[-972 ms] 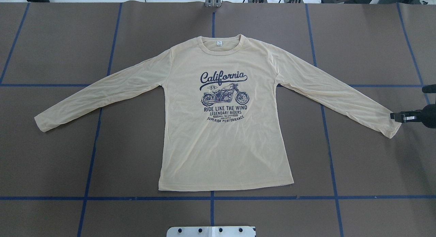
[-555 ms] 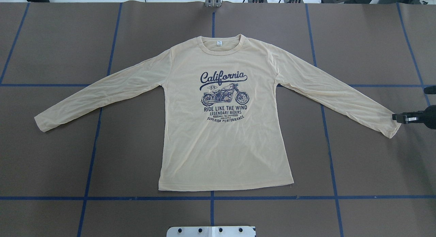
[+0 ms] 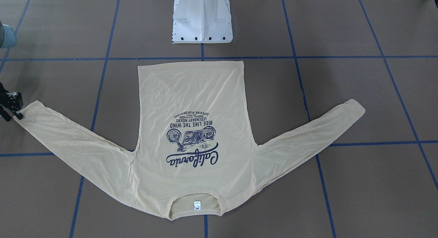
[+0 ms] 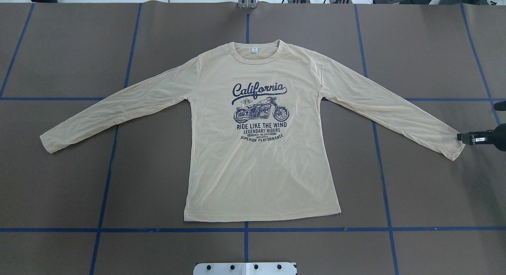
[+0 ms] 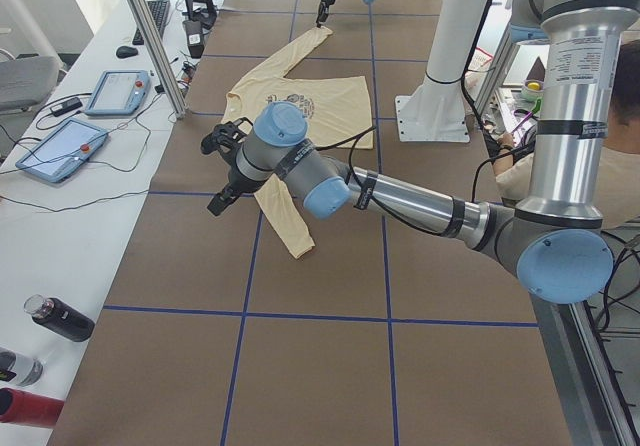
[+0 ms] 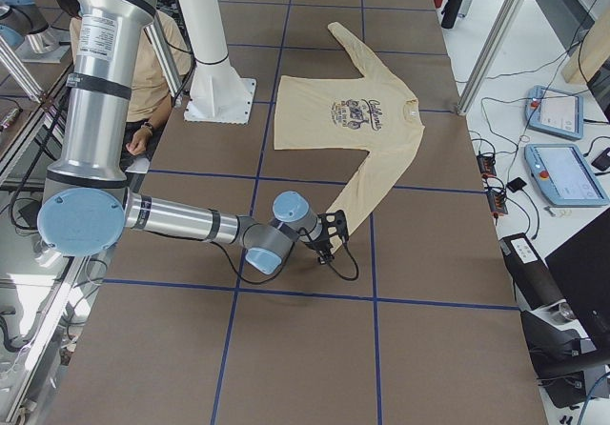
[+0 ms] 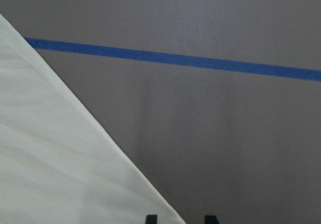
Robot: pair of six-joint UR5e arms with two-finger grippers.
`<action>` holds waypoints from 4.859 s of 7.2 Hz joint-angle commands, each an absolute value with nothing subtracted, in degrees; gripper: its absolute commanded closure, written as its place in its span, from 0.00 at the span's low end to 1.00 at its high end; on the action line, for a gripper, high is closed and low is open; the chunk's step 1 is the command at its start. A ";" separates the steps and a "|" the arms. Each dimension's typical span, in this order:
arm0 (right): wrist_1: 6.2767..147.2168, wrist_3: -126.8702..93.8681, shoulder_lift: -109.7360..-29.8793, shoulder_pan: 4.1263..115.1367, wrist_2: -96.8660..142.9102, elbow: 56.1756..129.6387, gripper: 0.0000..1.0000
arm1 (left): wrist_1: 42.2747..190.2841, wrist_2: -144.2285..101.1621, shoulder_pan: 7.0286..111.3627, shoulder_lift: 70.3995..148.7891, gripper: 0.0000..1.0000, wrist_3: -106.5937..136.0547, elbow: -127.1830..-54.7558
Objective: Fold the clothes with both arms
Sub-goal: 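Lower the right gripper to the cuff of the sleeve nearest it and grasp, then lift the sleeve with the right gripper and fold it across the shirt body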
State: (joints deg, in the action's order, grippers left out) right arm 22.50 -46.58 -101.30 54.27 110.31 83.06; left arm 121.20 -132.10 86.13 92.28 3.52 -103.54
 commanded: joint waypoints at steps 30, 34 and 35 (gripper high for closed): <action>69.26 -78.66 -18.99 31.31 81.58 56.70 1.00 | 121.20 -132.01 85.96 92.37 0.00 3.69 -102.57; 63.46 -80.68 -15.21 28.65 79.19 47.47 0.49 | 121.20 -132.01 85.96 92.29 0.00 3.60 -102.31; 63.54 -81.81 -14.60 28.74 79.10 47.46 0.02 | 121.20 -132.01 85.96 92.29 0.00 3.60 -102.22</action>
State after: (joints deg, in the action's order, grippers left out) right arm 64.22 -80.87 -15.36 28.78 79.37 48.38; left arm 121.20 -132.01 85.96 92.29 3.64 -102.34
